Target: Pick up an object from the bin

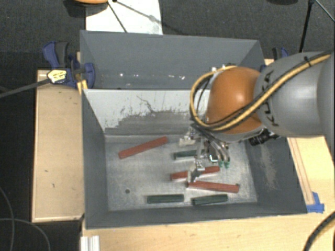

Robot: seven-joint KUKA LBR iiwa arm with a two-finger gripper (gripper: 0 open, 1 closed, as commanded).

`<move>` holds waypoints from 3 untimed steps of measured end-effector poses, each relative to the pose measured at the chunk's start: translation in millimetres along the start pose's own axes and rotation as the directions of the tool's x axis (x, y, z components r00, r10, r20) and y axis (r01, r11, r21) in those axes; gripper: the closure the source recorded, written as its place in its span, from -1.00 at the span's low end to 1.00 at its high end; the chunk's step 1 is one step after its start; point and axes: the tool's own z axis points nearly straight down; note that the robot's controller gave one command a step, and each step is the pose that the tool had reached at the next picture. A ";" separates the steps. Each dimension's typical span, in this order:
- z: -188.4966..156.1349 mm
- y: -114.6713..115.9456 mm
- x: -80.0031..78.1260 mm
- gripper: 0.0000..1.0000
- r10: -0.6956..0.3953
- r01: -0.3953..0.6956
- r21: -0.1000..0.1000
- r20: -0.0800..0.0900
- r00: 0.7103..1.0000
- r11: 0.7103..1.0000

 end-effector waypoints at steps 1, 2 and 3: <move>-4.0 -0.2 -2.0 -1.00 0.001 -0.001 0.000 0.008 1.000 1.000; 56.3 -14.6 -0.9 1.00 0.042 -0.042 -0.006 0.020 0.999 0.999; 56.3 -14.7 -0.9 1.00 0.043 -0.043 -0.006 0.020 0.999 0.999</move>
Offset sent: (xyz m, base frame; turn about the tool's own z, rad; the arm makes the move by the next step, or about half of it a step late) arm -0.0037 -0.0177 -0.0610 0.0518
